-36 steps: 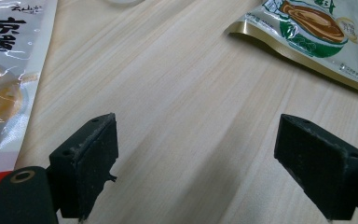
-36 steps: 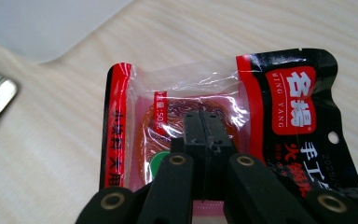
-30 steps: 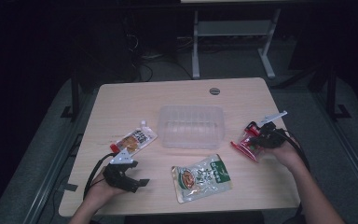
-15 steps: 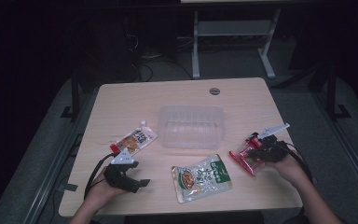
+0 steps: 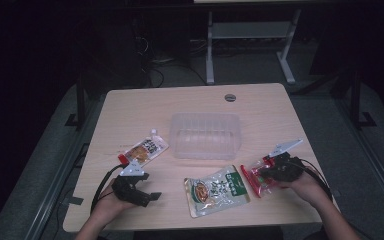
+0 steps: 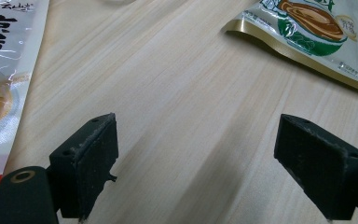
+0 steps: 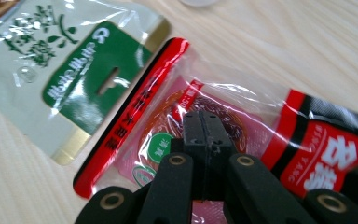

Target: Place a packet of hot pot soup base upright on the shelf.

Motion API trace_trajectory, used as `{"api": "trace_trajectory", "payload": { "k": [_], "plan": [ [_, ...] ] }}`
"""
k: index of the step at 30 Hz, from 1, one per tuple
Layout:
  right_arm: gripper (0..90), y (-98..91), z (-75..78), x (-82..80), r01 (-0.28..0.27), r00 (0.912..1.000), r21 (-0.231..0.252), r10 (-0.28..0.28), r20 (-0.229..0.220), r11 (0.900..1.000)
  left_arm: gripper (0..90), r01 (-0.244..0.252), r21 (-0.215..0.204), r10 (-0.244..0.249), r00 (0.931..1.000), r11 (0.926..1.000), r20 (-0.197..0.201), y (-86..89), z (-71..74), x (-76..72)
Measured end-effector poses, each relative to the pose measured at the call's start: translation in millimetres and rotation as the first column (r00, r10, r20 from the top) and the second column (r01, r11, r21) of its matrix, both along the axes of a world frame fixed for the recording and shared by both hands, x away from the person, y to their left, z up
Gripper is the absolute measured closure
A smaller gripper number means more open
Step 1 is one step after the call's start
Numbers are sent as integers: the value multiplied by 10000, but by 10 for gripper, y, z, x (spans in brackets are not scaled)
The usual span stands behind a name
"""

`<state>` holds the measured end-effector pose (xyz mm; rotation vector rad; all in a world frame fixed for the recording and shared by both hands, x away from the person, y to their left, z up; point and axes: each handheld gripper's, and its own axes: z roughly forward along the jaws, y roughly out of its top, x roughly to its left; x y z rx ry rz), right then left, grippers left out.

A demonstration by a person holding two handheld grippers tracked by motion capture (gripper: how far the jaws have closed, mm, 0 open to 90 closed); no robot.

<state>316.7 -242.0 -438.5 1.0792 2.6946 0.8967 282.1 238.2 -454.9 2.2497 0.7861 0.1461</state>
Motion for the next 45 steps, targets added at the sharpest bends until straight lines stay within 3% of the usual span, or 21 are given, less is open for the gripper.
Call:
{"api": "trace_trajectory", "payload": {
  "k": [11, 19, 20, 21, 22, 25, 26, 27, 28, 29, 31, 36, 38, 41, 45],
  "plan": [
    [900, 191, -12, 8, -704, 9975, 157, 703, 98, 9974, 138, 192, 83, -193, 9997, 9998, 161, -45, 20, -6],
    [899, 299, -13, 45, -1116, 9936, 238, 1112, 193, 9935, 203, 571, -172, -562, 9971, 9982, 516, -153, 97, -44],
    [898, 280, -9, 46, -1064, 9942, 344, 1059, 163, 9937, 217, 624, -237, -609, 9965, 9978, 570, -178, 115, -46],
    [896, 217, 12, 40, -869, 9961, 752, 856, 212, 9934, 254, 662, -327, -641, 9961, 9973, 606, -207, 137, -48],
    [896, 217, 12, 40, -869, 9961, 752, 856, 212, 9934, 254, 749, -418, -721, 9953, 9963, 639, -236, 161, -47],
    [776, 66, 84, 18, -261, 9995, 1234, 236, 221, 9920, 452, 1041, -634, -994, 9924, 9925, 729, -345, 240, -51],
    [776, 66, 84, 18, -261, 9995, 1234, 236, 221, 9920, 452, 1216, -588, -1170, 9902, 9908, 757, -382, 262, -44],
    [710, -17, 101, 6, -28, 9994, 1452, -21, 333, 9894, 541, 1451, -683, -1401, 9875, 9871, 729, -469, 283, -38],
    [710, -17, 101, 6, -28, 9994, 1452, -21, 333, 9894, 583, 1451, -683, -1401, 9875, 9871, 729, -469, 283, -38],
    [633, -89, 115, -6, 293, 9988, 1516, -348, 338, 9880, 629, 1739, -663, -1696, 9833, 9825, 657, -562, 298, -21],
    [604, -115, 121, -15, 512, 9982, 1567, -556, 240, 9863, 670, 1859, -685, -1819, 9815, 9802, 597, -613, 306, -11],
    [422, -215, 118, -25, 1150, 9930, 1649, -1177, 66, 9796, 861, 2369, -711, -2338, 9710, 9689, 501, -874, 349, 78],
    [405, -230, 107, -36, 1187, 9925, 1640, -1217, 88, 9793, 893, 2572, -764, -2542, 9660, 9633, 469, -984, 356, 105],
    [357, -297, 75, -107, 1325, 9904, 1395, -1367, 203, 9813, 897, 3036, -642, -3007, 9524, 9506, 504, -1189, 355, 161],
    [326, -381, 49, -171, 1514, 9876, 1411, -1557, 201, 9784, 896, 3334, -591, -3305, 9423, 9409, 539, -1385, 342, 214]
  ]
}}
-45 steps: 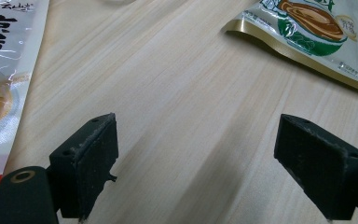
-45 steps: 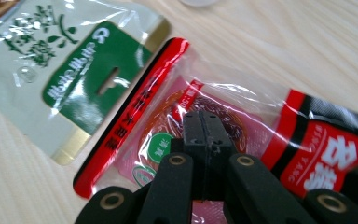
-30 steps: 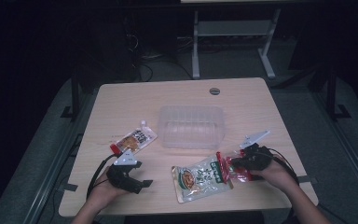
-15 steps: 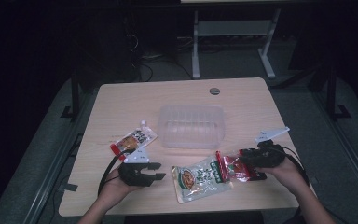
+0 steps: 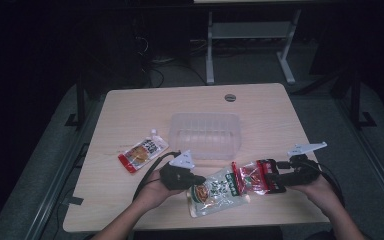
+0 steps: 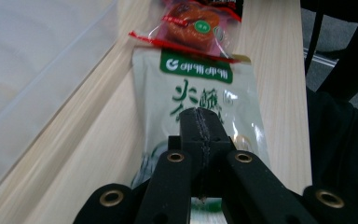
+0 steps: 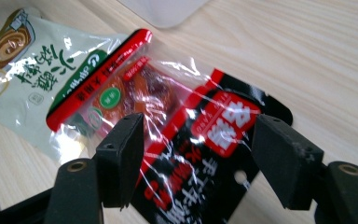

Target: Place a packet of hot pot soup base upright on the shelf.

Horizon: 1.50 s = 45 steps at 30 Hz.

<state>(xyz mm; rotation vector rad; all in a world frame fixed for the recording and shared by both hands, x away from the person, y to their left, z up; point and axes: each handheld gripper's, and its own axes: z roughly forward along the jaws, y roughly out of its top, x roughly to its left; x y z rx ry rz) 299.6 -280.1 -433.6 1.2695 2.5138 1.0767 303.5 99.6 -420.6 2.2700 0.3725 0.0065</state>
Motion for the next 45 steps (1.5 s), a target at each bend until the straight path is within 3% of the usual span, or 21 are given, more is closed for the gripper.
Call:
{"api": "trace_trajectory", "payload": {
  "k": [12, 16, 28, 34, 40, 45],
  "plan": [
    [260, -188, -31, -59, 229, 9997, 255, -230, 59, 9994, 897, 564, -323, -566, 9984, 9979, -26, -456, -32, 136],
    [253, -255, 9, -21, 369, 9988, 400, -380, 292, 9985, 897, 536, -256, -533, 9985, 9982, 126, -623, -86, 226],
    [221, -322, -53, 37, 303, 9994, 425, -311, 175, 9986, 897, 542, -23, -541, 9984, 9985, 164, -947, -303, 391],
    [216, -374, -41, 46, 492, 9983, 656, -511, 273, 9966, 897, 504, 139, -505, 9987, 9986, 104, -984, -369, 391],
    [210, -437, 15, 33, 613, 9967, 857, -655, 476, 9944, 898, 616, 665, -646, 9969, 9959, 448, -1008, -383, 362],
    [203, -449, 26, 26, 648, 9968, 903, -687, 414, 9938, 898, 604, 846, -649, 9965, 9946, 519, -1039, -401, 340]
  ]
}}
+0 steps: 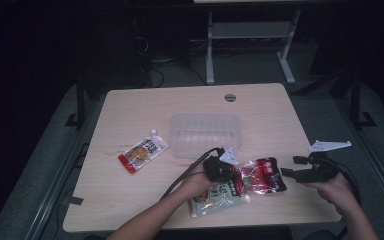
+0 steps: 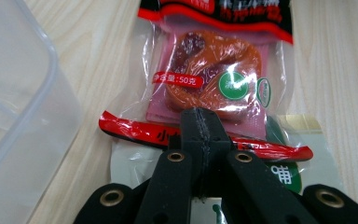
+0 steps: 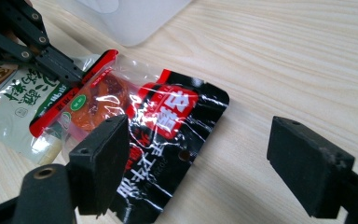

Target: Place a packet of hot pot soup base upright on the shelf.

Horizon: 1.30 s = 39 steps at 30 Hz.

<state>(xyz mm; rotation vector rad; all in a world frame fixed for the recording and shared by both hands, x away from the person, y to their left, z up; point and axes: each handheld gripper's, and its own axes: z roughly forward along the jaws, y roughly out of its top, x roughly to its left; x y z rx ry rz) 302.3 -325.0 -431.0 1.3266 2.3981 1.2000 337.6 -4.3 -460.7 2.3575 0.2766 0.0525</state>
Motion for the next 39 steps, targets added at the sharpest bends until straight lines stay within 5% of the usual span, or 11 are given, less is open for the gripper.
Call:
{"api": "trace_trajectory", "payload": {
  "k": [9, 20, 31, 39],
  "plan": [
    [197, 24, -18, 18, -173, 9998, 212, 173, 18, 9996, 900, 129, 236, -115, 9984, 9996, -559, -6, -41, 13],
    [199, 201, -161, 95, -818, 9937, 609, 861, -719, 9948, 900, 98, 215, -78, 9959, 9997, -904, 11, -44, 26],
    [248, 281, -317, 122, -1190, 9758, 1037, 1356, -1718, 9875, 900, 94, 280, -68, 9957, 9996, -920, -4, -38, 24],
    [382, 275, -279, 94, -1390, 9782, 1323, 1569, -1359, 9814, 900, 74, 288, -46, 9954, 9996, -953, -6, -37, 25]
  ]
}}
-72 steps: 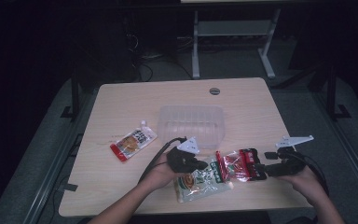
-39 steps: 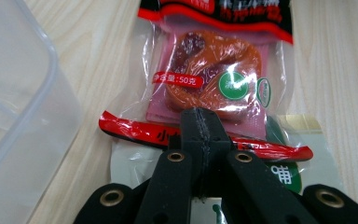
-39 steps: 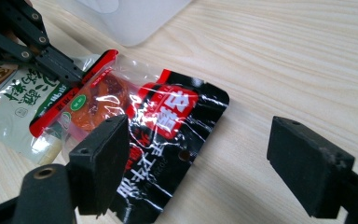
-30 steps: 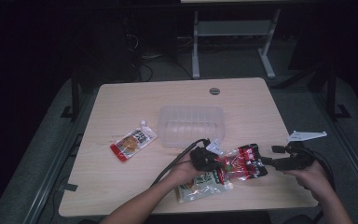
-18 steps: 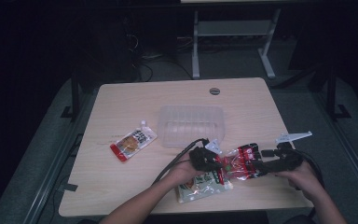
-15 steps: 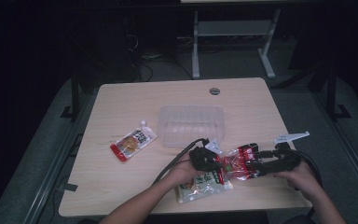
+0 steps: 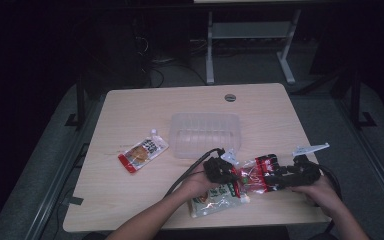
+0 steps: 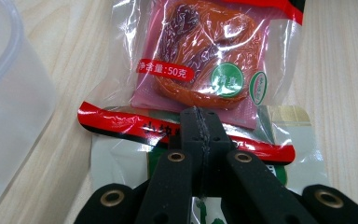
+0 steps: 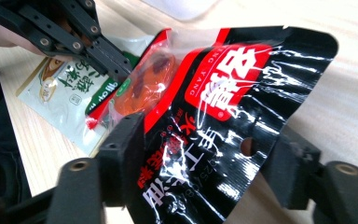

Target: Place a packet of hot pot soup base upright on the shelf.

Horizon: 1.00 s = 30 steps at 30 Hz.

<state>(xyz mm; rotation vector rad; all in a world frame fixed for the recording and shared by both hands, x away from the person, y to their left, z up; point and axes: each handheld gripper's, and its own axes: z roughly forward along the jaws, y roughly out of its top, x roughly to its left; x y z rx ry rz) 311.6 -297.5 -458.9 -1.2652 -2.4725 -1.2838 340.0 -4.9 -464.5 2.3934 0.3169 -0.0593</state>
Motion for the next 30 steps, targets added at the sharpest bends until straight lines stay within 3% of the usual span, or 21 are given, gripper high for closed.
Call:
{"api": "trace_trajectory", "payload": {
  "k": [12, 18, 26, 30],
  "plan": [
    [702, 18, 102, -19, -246, 9965, 171, 231, 803, 9996, 900, -13, -10, 13, 10000, 10000, -32, 1, 0, 1],
    [839, 27, 106, -20, -440, 9947, 152, 424, 937, 9989, 900, -7, -2, 7, 10000, 10000, -64, 0, 1, 5],
    [891, 46, 118, -19, -769, 9903, -6, 765, 1162, 9970, 900, 13, 32, -12, 10000, 10000, -90, 0, 4, 10],
    [897, 42, 121, -12, -829, 9904, 133, 809, 1119, 9965, 900, 8, 32, -8, 9999, 10000, -111, -1, 4, 11]
  ]
}}
